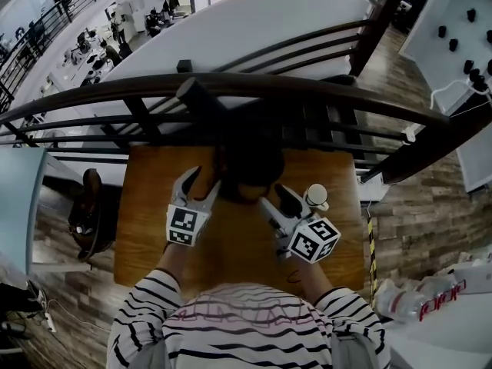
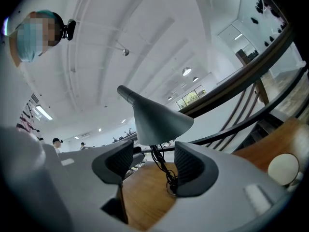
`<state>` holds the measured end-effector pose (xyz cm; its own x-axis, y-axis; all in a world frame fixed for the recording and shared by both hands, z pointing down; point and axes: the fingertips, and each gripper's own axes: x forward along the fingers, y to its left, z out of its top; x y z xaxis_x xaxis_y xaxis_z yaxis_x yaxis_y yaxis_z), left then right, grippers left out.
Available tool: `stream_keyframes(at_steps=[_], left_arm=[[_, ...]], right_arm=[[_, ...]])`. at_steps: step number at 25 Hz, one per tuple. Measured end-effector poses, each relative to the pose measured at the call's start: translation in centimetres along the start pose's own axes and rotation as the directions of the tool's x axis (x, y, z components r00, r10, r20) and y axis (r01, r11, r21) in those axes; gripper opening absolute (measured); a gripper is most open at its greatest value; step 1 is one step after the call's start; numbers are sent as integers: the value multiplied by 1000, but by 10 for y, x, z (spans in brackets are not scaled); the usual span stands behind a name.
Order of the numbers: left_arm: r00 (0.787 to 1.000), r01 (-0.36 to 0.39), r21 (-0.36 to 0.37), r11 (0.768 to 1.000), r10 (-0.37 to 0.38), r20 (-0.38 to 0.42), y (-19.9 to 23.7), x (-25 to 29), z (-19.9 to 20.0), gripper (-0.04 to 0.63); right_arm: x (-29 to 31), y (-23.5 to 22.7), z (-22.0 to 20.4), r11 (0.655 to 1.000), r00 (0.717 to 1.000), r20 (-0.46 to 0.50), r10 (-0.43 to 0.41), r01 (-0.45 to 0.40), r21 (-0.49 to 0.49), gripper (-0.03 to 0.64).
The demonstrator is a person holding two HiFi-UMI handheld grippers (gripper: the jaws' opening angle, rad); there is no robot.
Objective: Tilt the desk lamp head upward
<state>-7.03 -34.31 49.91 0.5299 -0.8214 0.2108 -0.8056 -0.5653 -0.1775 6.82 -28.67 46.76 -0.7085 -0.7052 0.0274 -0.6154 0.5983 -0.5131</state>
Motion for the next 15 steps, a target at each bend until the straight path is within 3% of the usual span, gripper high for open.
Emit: stream_keyframes(at_steps=[6,15], left_arm=[[998,12,-19,1000,-13,-53,7,32,-17,261],[994,51,-33,998,-53,-92,12,67,-34,261]], right_arm=[[11,-7,0,999,1000,6,26,-26,36,279],[19,-11,7,996,998,39,54,-56,65,279]])
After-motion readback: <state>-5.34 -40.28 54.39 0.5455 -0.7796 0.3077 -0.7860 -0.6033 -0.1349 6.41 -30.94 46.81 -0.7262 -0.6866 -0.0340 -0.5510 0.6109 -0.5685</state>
